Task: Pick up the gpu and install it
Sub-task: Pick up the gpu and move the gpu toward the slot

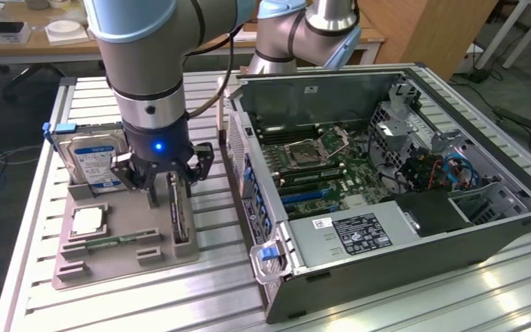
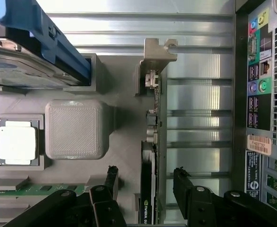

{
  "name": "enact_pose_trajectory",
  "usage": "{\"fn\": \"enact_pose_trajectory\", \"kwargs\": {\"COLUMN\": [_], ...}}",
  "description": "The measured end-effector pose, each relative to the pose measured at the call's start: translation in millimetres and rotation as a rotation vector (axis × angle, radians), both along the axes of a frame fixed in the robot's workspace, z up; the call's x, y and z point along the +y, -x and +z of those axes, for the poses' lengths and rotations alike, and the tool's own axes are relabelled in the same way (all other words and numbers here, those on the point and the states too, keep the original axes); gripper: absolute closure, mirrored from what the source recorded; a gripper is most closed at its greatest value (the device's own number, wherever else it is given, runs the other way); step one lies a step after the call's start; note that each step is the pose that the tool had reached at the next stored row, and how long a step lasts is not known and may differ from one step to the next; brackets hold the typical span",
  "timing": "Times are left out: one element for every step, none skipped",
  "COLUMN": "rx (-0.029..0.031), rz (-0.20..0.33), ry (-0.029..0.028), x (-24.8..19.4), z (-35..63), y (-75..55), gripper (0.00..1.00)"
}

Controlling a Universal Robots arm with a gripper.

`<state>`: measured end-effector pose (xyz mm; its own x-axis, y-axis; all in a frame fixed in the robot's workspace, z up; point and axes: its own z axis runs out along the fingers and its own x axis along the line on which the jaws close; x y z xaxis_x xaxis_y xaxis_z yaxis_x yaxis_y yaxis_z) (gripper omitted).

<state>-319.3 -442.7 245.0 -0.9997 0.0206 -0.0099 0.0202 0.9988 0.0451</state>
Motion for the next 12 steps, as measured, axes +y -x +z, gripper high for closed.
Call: {"fn": "enact_pose_trajectory", "kwargs": {"rx": [0.0000,-0.0001,-0.0001,-0.0002,-0.0002,-0.0001,0.0000,0.0000,0.0000,0.0000,-0.0001,-0.0001], "rz": [0.000,0.000,0.000,0.001,0.002,0.004,0.006,0.010,0.015,0.019,0.023,0.026], "ry": [0.0000,-0.0001,-0.0001,-0.0001,-0.0001,0.0000,0.0001,0.0001,0.0000,0.0001,-0.0001,-0.0001], "x": [-0.1,-0.1,-0.1,-0.1,-0.1,-0.1,-0.1,-0.1,-0.1,0.0,0.0,0.0], "z": [-0.5,-1.0,-1.6,-2.1,-2.6,-3.1,-3.4,-3.8,-4.1,-4.4,-4.7,-5.0], "y": [0.0,0.0,0.0,0.0,0.0,0.0,0.0,0.0,0.0,0.1,0.0,0.1], "gripper": [0.41,0.41,0.41,0.41,0.41,0.41,0.41,0.41,0.41,0.41,0.41,0.41]}}
